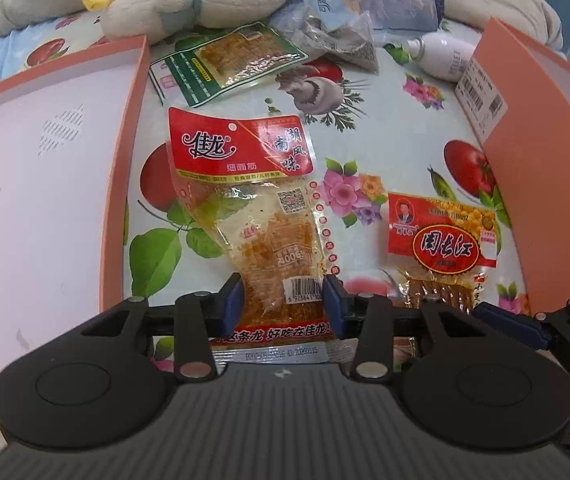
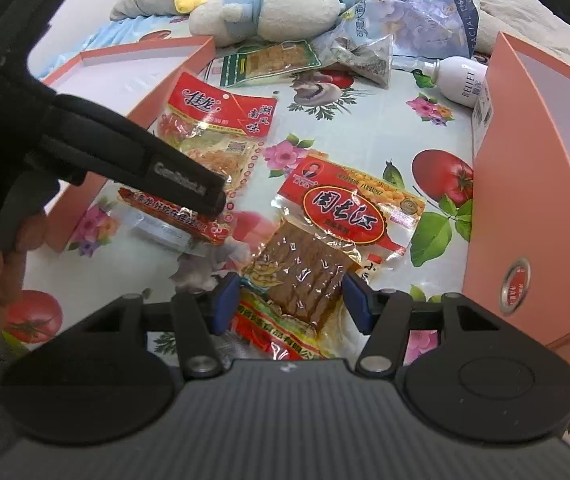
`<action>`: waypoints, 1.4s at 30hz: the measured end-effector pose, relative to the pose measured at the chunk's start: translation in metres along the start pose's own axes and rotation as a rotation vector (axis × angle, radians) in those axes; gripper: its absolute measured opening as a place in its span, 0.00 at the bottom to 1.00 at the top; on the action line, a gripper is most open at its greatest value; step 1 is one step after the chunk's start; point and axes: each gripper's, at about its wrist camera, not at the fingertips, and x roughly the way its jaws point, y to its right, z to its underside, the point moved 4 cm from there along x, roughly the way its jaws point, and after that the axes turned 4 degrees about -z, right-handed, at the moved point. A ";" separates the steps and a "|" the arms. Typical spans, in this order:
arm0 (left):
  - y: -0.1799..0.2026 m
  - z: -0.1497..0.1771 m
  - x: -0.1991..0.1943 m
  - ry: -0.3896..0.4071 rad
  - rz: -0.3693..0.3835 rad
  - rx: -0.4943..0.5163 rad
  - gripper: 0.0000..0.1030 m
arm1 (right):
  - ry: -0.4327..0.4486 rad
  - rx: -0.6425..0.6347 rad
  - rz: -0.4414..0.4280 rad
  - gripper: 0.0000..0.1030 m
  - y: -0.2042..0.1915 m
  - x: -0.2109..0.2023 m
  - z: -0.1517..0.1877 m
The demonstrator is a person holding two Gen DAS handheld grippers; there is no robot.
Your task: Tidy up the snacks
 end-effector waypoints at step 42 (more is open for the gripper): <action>-0.042 -0.007 -0.044 0.048 0.048 -0.139 0.46 | 0.057 0.213 0.286 0.70 0.025 0.025 -0.029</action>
